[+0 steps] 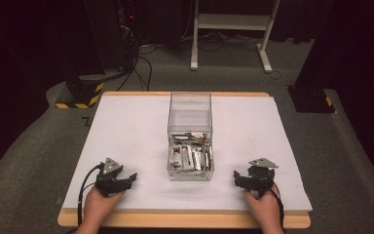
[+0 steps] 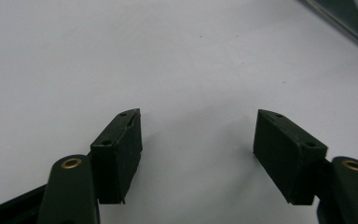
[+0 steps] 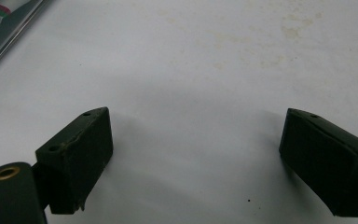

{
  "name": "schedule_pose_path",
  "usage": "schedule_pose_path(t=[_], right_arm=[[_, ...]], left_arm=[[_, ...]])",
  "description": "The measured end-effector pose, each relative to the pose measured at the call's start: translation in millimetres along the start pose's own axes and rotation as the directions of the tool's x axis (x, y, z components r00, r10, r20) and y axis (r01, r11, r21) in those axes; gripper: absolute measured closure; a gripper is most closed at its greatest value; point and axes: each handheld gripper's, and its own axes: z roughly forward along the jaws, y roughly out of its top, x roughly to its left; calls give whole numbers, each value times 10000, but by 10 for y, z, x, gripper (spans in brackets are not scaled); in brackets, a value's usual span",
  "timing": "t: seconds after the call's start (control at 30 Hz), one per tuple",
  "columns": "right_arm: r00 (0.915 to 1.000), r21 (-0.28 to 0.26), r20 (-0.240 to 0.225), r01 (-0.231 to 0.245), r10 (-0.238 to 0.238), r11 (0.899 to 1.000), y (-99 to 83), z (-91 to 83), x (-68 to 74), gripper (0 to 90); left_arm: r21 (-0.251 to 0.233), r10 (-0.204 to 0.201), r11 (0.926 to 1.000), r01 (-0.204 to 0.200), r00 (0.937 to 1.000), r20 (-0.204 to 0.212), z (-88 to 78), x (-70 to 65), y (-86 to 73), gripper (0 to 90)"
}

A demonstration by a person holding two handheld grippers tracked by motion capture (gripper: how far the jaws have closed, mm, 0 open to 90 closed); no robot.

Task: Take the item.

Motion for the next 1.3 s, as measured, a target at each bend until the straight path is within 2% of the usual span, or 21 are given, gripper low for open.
schedule_pose_path(t=[0.03,0.13,0.17,0.3,0.63,0.77,0.87,1.0,1.3], right_arm=[[10000,1,2,0,0,10000,0,0,0,96],[10000,1,2,2,-2,10000,0,0,0,96],[10000,1,3,-2,2,10000,0,0,1,96],[10000,-4,1,1,-1,10000,-1,0,0,96],[9998,67,-134,133,-132,9999,-5,-16,-8,96],[9996,69,-202,217,-216,9997,-18,-29,-9,96],[9995,45,-210,233,-232,9997,-23,-30,-9,96],[9995,7,-200,225,-225,9997,-28,-30,-8,96],[9995,0,-191,233,-233,9997,-29,-29,-6,96]], left_arm=[[-63,151,9999,-151,9999,10,-14,-15,4,331],[-150,233,9996,-231,9997,83,-24,-34,10,331],[-321,371,9988,-365,9992,160,-50,-50,19,348],[-652,437,9970,-416,9986,312,-92,-77,37,360],[-834,511,9954,-477,9979,393,-125,-155,78,354],[-1026,720,9924,-684,9969,323,-151,-173,92,355],[-1115,657,9919,-606,9969,435,-167,-190,101,355],[-1028,781,9920,-727,9957,492,-189,-220,128,358],[-1329,897,9879,-799,9936,694,-230,-310,170,355]])
